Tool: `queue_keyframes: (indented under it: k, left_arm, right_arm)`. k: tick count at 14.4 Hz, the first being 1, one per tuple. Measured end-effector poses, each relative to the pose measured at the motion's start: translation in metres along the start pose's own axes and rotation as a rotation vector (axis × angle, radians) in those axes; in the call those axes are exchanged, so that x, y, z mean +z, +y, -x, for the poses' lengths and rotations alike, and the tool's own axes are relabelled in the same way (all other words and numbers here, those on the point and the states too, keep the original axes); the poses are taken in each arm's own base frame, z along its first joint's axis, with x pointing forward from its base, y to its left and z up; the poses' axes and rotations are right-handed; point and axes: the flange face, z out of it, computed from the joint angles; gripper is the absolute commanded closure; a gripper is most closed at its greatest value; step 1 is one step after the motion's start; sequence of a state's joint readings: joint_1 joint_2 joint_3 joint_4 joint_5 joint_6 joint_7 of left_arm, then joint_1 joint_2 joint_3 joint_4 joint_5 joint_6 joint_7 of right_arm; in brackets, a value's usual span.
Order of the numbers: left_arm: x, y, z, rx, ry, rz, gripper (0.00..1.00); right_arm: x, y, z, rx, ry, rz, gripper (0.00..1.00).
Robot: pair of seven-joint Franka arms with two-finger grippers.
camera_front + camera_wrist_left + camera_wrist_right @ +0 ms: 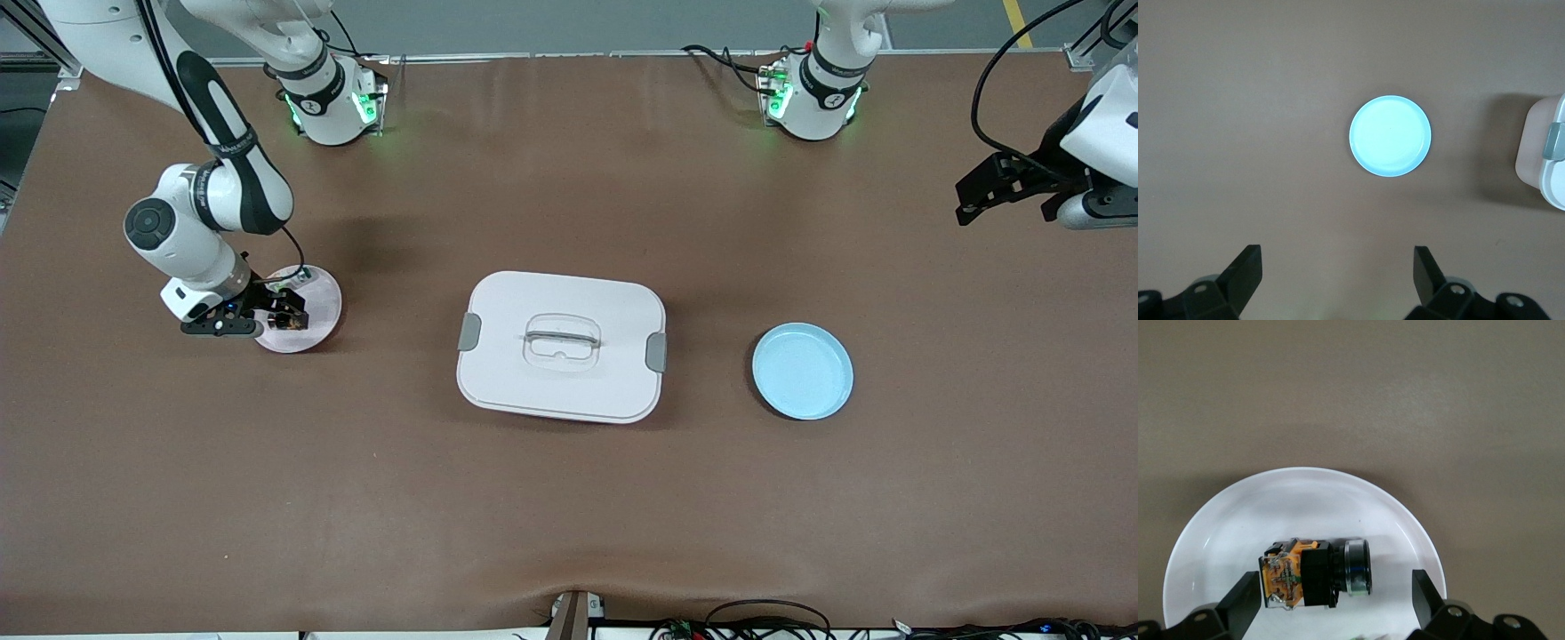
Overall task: Transfer orange switch to right arm and place
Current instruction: 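Lower the switch onto the pink plate and open the right gripper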
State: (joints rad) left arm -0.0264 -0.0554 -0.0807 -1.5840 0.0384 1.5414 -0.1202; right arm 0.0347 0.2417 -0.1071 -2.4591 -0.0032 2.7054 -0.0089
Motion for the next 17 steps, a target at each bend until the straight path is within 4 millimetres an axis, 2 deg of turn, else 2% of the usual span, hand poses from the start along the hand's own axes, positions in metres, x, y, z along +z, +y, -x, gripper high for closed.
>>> queue_keyframes:
  k: [4, 11, 13, 15, 17]
  left_arm:
    - [0.000, 0.000, 0.000, 0.000, -0.002, 0.000, 0.00]
    - [0.001, 0.000, 0.000, 0.000, -0.004, 0.000, 0.00]
    - [0.001, 0.000, 0.000, 0.001, -0.004, 0.000, 0.00]
    - [0.001, 0.000, 0.000, 0.001, -0.004, 0.000, 0.00]
    - [0.001, 0.000, 0.000, 0.000, -0.004, 0.000, 0.00]
  right_arm:
    - [-0.016, -0.001, -0.014, 0.042, -0.030, 0.001, 0.00]
    - [-0.072, 0.003, -0.049, 0.051, -0.008, 0.006, 0.00]
    - [-0.100, 0.008, -0.066, 0.071, -0.061, 0.006, 0.00]
    - [-0.142, 0.011, -0.088, 0.085, -0.082, 0.000, 0.00]
    - [-0.173, 0.010, -0.102, 0.086, -0.073, -0.003, 0.00]
